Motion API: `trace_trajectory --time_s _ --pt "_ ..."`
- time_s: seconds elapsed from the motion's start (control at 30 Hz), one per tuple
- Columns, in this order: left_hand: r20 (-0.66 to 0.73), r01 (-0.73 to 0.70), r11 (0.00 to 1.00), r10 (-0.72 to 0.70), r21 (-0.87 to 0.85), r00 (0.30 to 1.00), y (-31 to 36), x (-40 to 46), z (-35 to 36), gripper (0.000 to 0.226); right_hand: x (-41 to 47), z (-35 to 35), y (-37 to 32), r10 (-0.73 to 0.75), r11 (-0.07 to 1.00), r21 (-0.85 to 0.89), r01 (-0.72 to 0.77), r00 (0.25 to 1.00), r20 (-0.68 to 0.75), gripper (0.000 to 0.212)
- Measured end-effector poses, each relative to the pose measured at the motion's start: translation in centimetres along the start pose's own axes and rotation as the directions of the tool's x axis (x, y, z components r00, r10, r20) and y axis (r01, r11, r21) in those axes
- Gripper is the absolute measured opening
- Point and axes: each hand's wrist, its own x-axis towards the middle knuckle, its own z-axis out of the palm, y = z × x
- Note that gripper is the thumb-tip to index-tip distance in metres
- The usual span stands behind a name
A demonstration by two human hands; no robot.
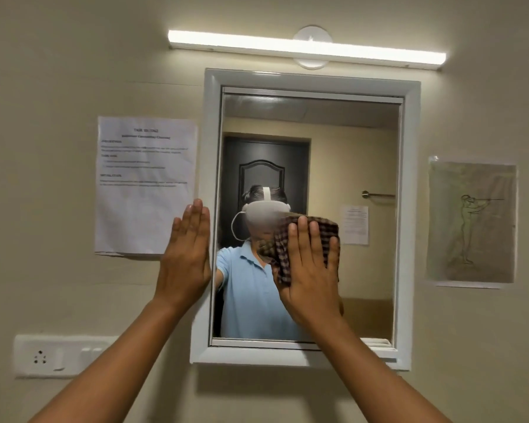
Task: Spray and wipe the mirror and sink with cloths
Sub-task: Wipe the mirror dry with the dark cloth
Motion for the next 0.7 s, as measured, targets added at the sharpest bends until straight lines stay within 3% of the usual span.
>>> trace_trajectory --time_s 0.27,0.7 --pt "-0.015 -0.012 0.995 0.01 -0.099 1.0 -0.5 -0.8 0.0 0.071 8.5 0.6 -8.2 -0.131 0.99 0.04 0.133 0.991 -0.042 0.081" --pt "0.079 -0.004 0.983 0.019 -0.185 0.997 -1.9 -4.0 0.1 0.065 -1.5 2.0 -10.6 -0.239 0.969 0.072 0.235 0.97 0.053 0.073"
